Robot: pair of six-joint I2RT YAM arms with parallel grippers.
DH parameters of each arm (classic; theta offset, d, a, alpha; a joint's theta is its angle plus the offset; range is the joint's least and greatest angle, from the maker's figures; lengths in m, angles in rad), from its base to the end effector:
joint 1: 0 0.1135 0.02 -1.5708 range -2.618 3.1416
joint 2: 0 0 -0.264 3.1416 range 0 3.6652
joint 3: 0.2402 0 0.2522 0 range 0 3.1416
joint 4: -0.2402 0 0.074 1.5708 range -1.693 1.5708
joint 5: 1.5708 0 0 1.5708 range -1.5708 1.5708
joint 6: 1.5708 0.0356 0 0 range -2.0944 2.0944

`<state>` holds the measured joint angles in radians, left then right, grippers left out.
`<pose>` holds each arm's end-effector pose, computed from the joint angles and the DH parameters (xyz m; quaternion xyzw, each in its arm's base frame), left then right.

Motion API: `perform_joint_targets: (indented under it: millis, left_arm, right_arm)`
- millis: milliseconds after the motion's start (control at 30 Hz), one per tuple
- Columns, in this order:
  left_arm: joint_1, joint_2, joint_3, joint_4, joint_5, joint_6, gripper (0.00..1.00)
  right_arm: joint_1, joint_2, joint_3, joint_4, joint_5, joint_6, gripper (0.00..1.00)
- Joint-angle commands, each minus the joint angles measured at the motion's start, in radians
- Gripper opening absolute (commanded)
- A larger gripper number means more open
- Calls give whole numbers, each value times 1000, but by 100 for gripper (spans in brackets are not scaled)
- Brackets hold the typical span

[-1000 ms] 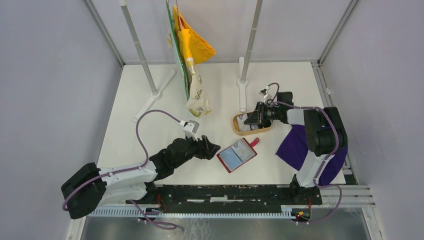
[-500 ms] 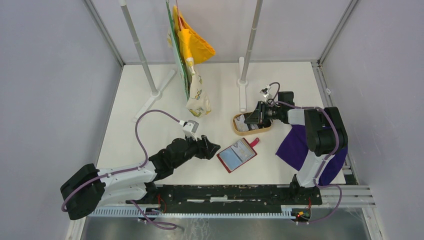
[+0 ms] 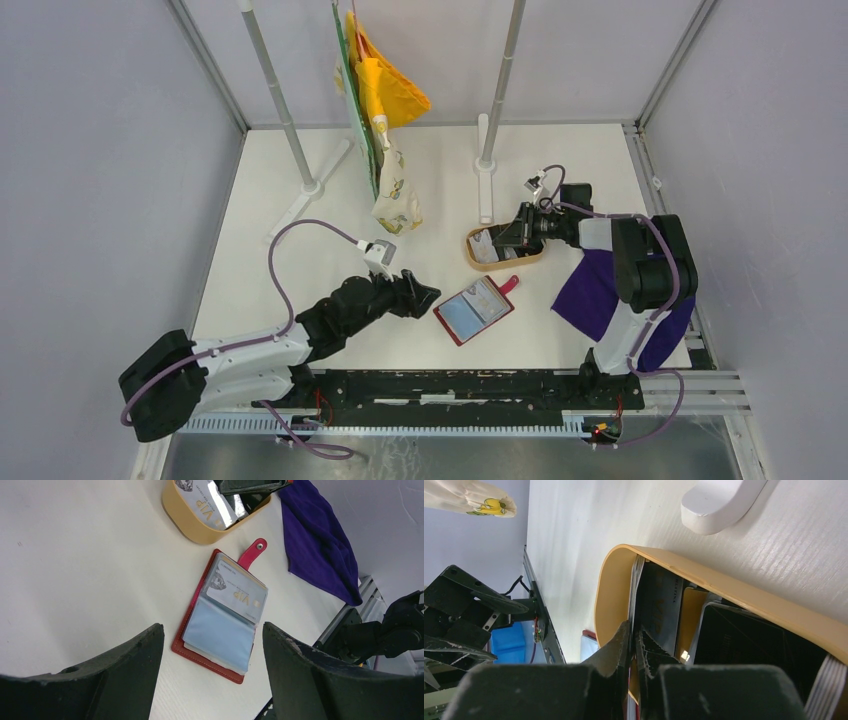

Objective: Put the credit cards into the card holder
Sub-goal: Pick up the credit card from the storage box.

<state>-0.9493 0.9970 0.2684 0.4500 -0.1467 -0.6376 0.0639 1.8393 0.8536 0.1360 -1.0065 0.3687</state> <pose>0.1233 -0.1632 0.1868 0.0800 0.7935 -0.3870 0.4629 0.3342 0.0515 0.1271 -0.0437 0.8360 0.5071 0.2050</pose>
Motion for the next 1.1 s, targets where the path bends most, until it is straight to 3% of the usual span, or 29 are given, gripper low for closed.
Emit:
perform_joint_targets:
  millis: [0, 233, 467, 733, 933, 1067]
  left_arm:
    - [-1, -23, -1, 29, -5, -42, 78]
    - [-1, -41, 9, 25, 5, -44, 78]
    - [-1, -67, 10, 24, 12, -54, 78]
    - [-2, -81, -5, 96, 72, -77, 78]
    - [-1, -109, -38, 270, 213, 15, 82]
    - [-3, -144, -66, 385, 289, 145, 83]
  right_arm:
    - [-16, -55, 1, -2, 32, -29, 7]
    - [-33, -88, -7, -10, 48, -45, 0]
    - [-42, -112, -6, -31, 64, -81, 0]
    - [-58, -247, -7, -98, 73, -259, 0]
    - [-95, -427, -67, -62, -49, -360, 0]
    - [-89, -586, -192, 114, -191, -349, 0]
